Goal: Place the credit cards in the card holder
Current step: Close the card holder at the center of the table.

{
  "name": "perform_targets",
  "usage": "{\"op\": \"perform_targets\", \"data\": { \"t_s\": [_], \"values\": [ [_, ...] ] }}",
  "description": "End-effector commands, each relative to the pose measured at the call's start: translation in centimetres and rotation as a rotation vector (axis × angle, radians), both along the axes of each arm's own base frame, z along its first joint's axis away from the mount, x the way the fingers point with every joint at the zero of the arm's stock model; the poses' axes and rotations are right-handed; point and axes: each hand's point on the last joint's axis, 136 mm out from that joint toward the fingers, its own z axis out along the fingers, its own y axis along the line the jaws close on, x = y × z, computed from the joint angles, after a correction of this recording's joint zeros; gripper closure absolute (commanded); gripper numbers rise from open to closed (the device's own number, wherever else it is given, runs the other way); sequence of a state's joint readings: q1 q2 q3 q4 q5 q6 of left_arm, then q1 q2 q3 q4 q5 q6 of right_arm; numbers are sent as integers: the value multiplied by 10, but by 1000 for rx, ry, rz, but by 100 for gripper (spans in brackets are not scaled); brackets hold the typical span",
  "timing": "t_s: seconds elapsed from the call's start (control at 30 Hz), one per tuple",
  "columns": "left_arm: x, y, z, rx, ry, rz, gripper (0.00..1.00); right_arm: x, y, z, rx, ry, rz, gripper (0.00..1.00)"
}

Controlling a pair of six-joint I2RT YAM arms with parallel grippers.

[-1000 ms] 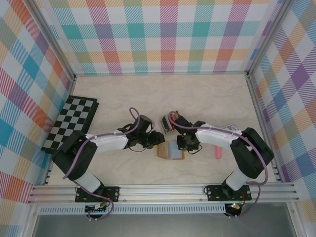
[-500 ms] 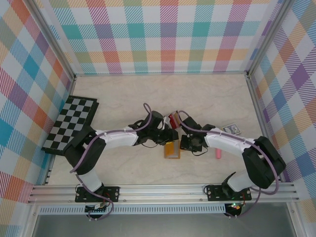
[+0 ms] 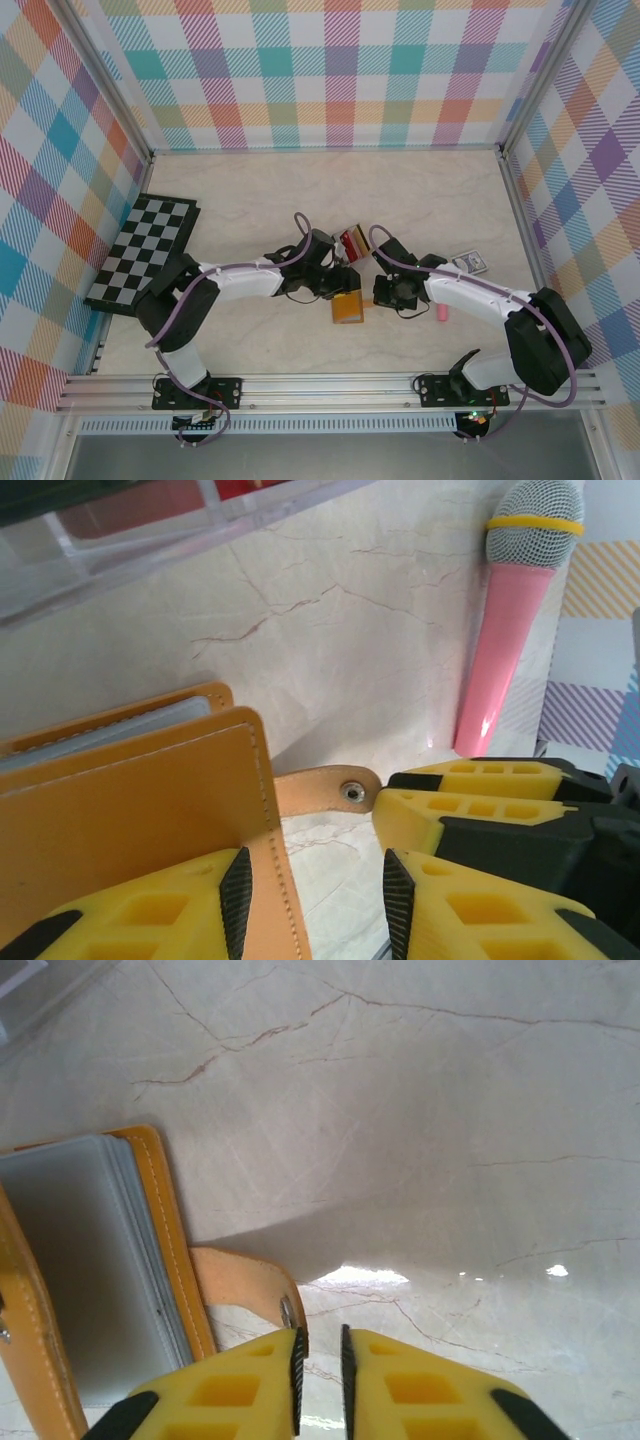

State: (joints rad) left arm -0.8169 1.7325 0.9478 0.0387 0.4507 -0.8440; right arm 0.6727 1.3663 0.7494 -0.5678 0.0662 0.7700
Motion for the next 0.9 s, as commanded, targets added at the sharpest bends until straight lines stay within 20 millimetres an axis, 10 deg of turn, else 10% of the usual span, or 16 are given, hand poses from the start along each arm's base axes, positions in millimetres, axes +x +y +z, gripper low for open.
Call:
{"op": "perform_targets", "data": {
  "t_s": [0.0,0.6,0.87],
  "values": [
    [-1,2,19,22,-60,-22,59,-2,2,-1,19,14,8,85],
    [4,89,13,279,-164,170,61,5,10,6,118,-5,18,95],
    [-4,62,-9,191,-75,78,66,6,12,10,131,-13,24,95]
  ]
}}
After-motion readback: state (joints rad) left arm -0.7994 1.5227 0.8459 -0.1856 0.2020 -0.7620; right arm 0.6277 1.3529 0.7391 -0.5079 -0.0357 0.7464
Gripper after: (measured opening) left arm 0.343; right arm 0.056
